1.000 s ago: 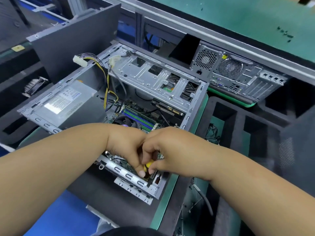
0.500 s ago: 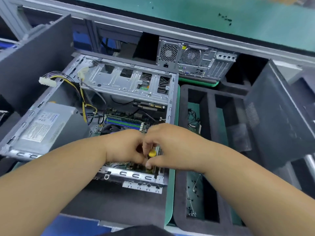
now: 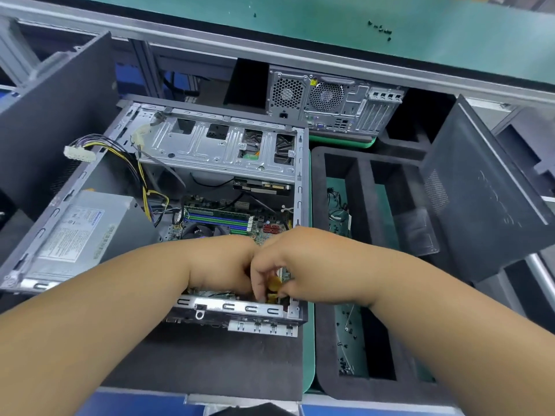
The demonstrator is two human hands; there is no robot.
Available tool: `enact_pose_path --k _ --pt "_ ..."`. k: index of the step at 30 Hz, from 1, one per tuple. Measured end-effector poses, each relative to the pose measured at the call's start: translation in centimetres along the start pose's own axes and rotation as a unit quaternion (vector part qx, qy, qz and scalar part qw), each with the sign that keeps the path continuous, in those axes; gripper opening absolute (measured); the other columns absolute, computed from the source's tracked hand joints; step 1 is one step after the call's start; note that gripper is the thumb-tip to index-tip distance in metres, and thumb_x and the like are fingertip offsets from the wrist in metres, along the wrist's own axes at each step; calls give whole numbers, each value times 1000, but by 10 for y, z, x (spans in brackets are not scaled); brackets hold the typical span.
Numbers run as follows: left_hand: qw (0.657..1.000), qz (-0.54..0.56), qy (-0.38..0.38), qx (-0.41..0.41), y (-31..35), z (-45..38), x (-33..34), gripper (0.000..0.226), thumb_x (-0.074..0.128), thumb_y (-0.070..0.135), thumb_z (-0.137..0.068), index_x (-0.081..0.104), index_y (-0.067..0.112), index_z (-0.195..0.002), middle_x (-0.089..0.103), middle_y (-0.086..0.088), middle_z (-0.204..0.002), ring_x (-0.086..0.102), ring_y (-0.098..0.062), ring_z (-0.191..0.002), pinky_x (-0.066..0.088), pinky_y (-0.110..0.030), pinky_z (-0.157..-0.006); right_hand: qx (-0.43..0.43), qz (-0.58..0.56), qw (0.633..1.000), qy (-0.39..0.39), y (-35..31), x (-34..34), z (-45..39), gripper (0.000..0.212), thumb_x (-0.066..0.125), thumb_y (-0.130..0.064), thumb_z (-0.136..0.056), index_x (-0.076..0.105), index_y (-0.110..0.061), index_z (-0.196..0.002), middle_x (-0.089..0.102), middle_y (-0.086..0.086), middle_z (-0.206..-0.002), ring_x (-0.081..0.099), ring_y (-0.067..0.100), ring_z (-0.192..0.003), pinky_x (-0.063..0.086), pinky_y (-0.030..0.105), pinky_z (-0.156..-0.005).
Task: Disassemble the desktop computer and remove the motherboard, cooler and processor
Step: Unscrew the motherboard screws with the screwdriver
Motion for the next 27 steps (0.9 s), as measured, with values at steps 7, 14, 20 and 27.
enact_pose_path --k 7,14,20,27 --pt "999 -43 -3 5 4 -14 -7 19 81 30 -71 62 36 -69 65 9 -74 52 -2 -63 41 -12 -56 9 60 996 71 7 -8 1 25 76 -35 -81 67 -21 -100 61 -10 -99 48 9 -99 42 28 -89" --pt "997 -27 -74 11 2 -21 7 41 74 12 -69 57 44 -52 55 24 -54 49 9 -49 33 -5 -45 28 56 997 40 8 -3 2 23 78 -30 -80 73 -25 -102 62 -11 -99 40 6 -96 40 29 -89" --pt "993 -48 -107 31 -1 -21 16 21 77 25 -76 72 17 -94 71 -3 -89 65 -21 -83 55 -33 -77 32 -23 999 -16 9 2 1 36 71 -5 -81 74 -29 -108 64 -14 -104 54 8 -101 47 36 -89" --pt "996 -21 -69 48 -2 -28 12 20 80 40 -72 61 34 -69 58 21 -65 52 4 -62 38 -6 -56 15 62 997 37 17 -10 3 25 69 -19 -81 70 -19 -105 56 -5 -95 46 14 -96 35 24 -92"
Point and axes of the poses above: each hand's wrist, its own z-axis away from the middle knuckle, its own x-axis out of the palm, y = z × x, the point moved 10 cm from there along -z, towards the middle knuckle
